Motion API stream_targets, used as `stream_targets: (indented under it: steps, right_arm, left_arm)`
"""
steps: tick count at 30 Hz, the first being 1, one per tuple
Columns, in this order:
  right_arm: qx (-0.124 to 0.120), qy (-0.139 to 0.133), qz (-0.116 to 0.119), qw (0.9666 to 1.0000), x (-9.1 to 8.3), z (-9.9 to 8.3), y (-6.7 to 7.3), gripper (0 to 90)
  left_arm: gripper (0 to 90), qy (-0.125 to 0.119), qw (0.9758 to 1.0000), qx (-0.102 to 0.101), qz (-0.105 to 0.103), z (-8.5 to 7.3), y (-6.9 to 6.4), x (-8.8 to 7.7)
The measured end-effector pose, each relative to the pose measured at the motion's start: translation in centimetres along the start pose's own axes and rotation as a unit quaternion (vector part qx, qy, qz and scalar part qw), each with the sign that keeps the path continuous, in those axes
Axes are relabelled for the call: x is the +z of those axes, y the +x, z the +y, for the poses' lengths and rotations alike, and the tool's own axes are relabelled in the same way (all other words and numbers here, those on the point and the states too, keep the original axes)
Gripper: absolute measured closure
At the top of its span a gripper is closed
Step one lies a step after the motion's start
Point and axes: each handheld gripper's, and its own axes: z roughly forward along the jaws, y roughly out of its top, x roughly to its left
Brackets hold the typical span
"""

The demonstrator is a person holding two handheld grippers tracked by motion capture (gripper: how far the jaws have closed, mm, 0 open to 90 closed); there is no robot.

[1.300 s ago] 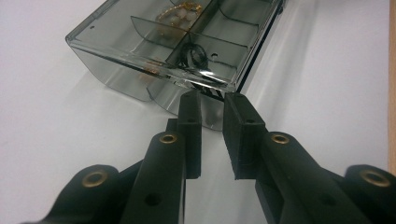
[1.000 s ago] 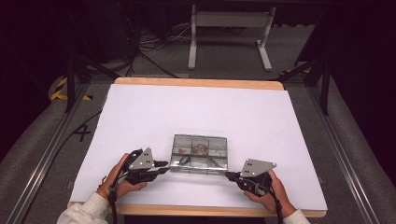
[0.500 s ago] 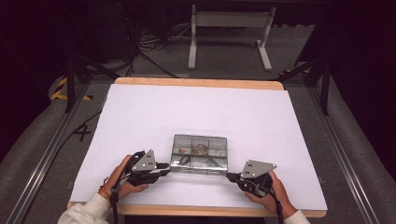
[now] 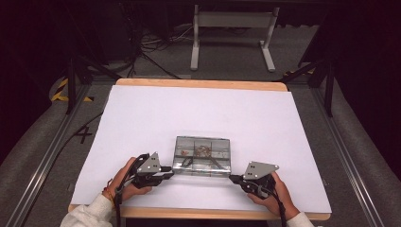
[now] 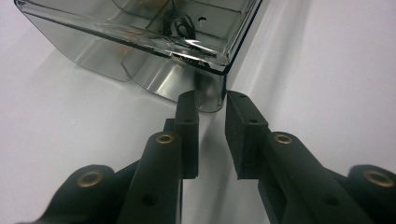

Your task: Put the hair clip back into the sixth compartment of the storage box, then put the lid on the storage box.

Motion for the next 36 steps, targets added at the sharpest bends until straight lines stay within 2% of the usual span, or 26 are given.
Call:
stream_targets:
  steps: [9, 14, 19, 29, 36]
  right_arm:
    - [0.002, 0.0, 0.0, 1.0, 0.0, 0.0, -0.2, 89.7]
    - [-0.002, 0.004, 0.001, 1.0, -0.4, 0.1, -0.2, 88.1]
    - [-0.006, -0.003, -0.01, 0.9999, -1.4, 0.3, -0.2, 86.8]
    - [-0.012, -0.007, -0.036, 0.9993, -2.5, 0.2, -0.5, 84.1]
    - [-0.015, -0.013, -0.058, 0.9981, -3.6, 0.2, -0.5, 80.3]
  left_arm:
    - [76.4, 0.003, 0.9999, 0.01, 0.001, 0.1, -0.1, 0.0]
    - [75.3, 0.006, 0.9998, 0.013, 0.016, -0.2, -0.2, -0.8]
    - [74.6, -0.017, 0.9994, 0.01, 0.027, -0.2, 0.1, -2.2]
    - [70.9, -0.025, 0.9987, 0.013, 0.042, -0.3, 0.0, -3.1]
    - [63.9, -0.038, 0.9974, 0.008, 0.061, -0.3, 0.0, -4.2]
